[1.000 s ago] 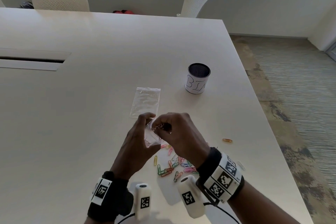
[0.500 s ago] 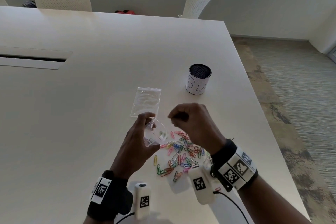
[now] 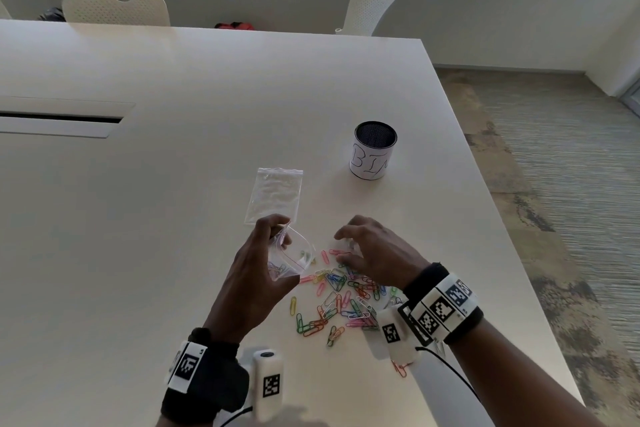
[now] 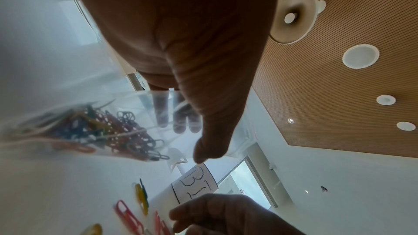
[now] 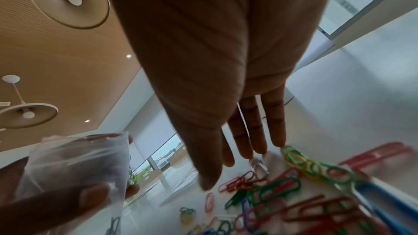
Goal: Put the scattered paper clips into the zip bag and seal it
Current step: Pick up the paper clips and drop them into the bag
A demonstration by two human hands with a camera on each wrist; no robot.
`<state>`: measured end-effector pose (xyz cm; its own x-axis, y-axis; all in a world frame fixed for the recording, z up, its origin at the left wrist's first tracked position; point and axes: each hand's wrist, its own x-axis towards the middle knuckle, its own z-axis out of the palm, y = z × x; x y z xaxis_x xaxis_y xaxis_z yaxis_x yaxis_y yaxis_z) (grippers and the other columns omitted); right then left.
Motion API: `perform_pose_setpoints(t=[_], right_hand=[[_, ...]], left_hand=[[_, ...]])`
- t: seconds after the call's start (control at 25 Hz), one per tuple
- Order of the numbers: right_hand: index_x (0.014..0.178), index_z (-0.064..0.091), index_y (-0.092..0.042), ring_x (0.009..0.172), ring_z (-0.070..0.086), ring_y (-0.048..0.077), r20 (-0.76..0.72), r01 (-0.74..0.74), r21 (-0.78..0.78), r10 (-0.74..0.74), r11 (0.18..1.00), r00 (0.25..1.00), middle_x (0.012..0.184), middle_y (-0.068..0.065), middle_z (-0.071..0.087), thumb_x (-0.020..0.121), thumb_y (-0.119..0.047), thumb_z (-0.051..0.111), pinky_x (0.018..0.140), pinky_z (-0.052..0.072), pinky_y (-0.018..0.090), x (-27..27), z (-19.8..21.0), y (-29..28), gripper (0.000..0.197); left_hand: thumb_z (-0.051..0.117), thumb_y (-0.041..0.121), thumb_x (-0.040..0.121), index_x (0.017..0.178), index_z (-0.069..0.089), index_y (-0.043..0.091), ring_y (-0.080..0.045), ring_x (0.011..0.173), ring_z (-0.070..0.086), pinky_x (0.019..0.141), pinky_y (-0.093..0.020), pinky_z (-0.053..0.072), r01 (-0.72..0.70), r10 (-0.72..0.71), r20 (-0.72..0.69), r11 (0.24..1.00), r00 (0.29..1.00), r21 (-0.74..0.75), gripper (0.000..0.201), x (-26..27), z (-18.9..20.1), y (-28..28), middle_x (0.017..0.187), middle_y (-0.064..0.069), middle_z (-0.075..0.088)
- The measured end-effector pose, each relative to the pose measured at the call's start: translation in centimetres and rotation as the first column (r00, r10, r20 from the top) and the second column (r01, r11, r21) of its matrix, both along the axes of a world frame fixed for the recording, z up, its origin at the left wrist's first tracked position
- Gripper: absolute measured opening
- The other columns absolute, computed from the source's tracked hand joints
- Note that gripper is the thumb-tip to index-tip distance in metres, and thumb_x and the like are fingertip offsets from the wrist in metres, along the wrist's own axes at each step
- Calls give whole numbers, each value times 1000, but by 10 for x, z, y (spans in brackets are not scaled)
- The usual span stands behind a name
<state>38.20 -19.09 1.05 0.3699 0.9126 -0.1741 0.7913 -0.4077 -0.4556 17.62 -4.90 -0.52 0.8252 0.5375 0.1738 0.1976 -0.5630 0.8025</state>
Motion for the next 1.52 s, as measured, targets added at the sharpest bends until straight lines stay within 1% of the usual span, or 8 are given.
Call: perform_pose_setpoints(t=[0.16, 0.4, 0.64, 0.76, 0.92, 1.08, 1.28, 1.52], right_hand=[[132, 61, -26, 119, 52, 14, 33, -59, -96, 62, 994, 998, 131, -4, 56, 79, -56, 79, 100, 52, 32, -9, -2, -4, 64], [112, 70, -20, 103, 63, 16, 54, -39, -43, 41, 998, 998, 120, -1, 62, 98, -24, 65, 95, 58, 34, -13, 2, -6, 15], [133, 61, -29, 116, 59, 19, 109, -70, -150, 87, 986, 990, 131, -1, 57, 88, -45, 76, 95, 54, 35, -7, 12, -14, 50], [136, 59, -30, 117, 58, 19, 119, -81, -167, 101, 983, 988, 132, 0, 56, 92, -34, 75, 98, 53, 33, -11, 10, -17, 47], [121, 67, -21, 103, 66, 19, 129, -60, -84, 71, 995, 989, 122, 3, 61, 101, -13, 61, 95, 57, 33, -17, 4, -16, 23], [102, 71, -16, 87, 67, 18, 162, -24, -26, 28, 999, 986, 106, 2, 65, 100, -10, 58, 83, 61, 33, -17, -1, -15, 14], [96, 77, -12, 84, 67, 17, 85, 10, 9, -10, 1000, 996, 102, 5, 71, 94, -12, 72, 74, 53, 21, -8, 6, -17, 5], [93, 82, -11, 76, 73, 10, -180, 174, 64, -160, 983, 971, 89, 1, 78, 85, -9, 82, 67, 53, 9, 6, 8, -24, 8]], left_hand=[[94, 19, 73, 141, 41, 24, -1, 109, 61, 77, -5, 53, -7, 7, -4, 1000, 1000, 10, 87, 1, 0, -1, 114, 10, 57], [95, 26, 72, 140, 40, 26, -2, 111, 61, 79, -8, 55, 8, -8, 5, 1000, 1000, 0, 88, 2, -1, 0, 114, 12, 58], [95, 30, 71, 138, 41, 31, -2, 106, 61, 75, -9, 53, -7, 7, 29, 1000, 1000, -14, 86, 1, 0, -1, 113, 19, 58], [95, 28, 72, 139, 41, 31, 1, 108, 60, 75, -8, 52, -5, 5, 18, 1000, 1000, -11, 87, 2, -1, -1, 114, 18, 58], [96, 27, 72, 140, 40, 30, 5, 110, 59, 76, -6, 52, -1, 1, 8, 1000, 1000, -1, 88, 3, -3, -1, 114, 17, 58], [96, 27, 72, 140, 40, 30, 6, 110, 58, 77, -6, 53, 1, -1, 1, 1000, 1000, -1, 88, 1, -3, 0, 114, 19, 56], [96, 29, 71, 140, 40, 31, 6, 111, 58, 78, -7, 53, -3, 3, -2, 1000, 1000, 4, 89, -1, -3, 1, 115, 18, 57], [95, 26, 72, 139, 40, 32, 8, 113, 56, 78, -7, 53, 1, -1, 3, 1000, 1000, -4, 87, 0, -2, 0, 116, 24, 55]])
